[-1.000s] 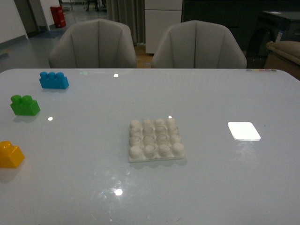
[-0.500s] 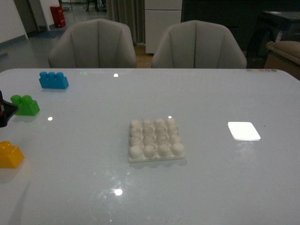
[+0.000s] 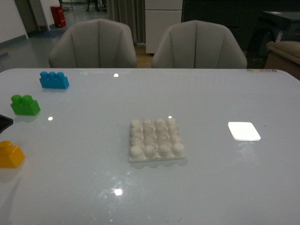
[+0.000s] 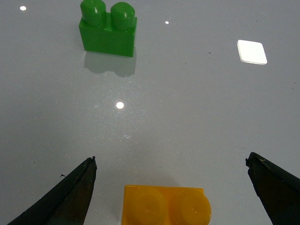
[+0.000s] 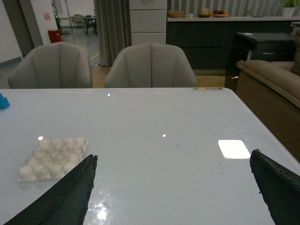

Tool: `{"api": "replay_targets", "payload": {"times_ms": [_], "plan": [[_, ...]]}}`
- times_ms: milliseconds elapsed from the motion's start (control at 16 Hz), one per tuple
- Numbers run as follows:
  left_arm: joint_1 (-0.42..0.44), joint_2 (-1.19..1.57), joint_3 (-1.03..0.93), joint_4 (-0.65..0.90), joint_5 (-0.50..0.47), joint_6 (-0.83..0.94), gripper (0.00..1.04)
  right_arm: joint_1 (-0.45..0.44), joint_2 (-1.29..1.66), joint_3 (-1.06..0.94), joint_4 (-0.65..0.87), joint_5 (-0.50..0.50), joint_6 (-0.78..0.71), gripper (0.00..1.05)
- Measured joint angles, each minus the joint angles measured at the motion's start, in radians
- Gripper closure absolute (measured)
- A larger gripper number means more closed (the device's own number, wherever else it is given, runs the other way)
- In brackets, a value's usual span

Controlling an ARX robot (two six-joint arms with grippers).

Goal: Insert yellow block into base center

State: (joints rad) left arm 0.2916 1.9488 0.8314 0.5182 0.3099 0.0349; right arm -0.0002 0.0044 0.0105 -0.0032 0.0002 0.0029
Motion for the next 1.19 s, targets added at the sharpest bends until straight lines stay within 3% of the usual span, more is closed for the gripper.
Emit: {"api": "replay_targets", "payload": {"times_ms": [938, 1000, 1062, 1188], "plan": [[-0.018, 0.126, -0.071, 0.175, -0.045, 0.063, 0.07, 0.0, 0.0, 0.0, 0.0, 0.0, 0.0, 0.06], [-0.022, 0.126, -0.072, 0.197, -0.047, 0.071, 0.36, 0.0, 0.0, 0.0, 0.0, 0.0, 0.0, 0.06], [-0.023, 0.123, -0.09, 0.221, -0.018, 0.066, 0.45, 0.0, 0.0, 0.0, 0.0, 0.0, 0.0, 0.06], [-0.034, 0.073, -0.122, 0.218, -0.013, 0.05, 0.46, 0.0, 0.0, 0.0, 0.0, 0.0, 0.0, 0.06]]}}
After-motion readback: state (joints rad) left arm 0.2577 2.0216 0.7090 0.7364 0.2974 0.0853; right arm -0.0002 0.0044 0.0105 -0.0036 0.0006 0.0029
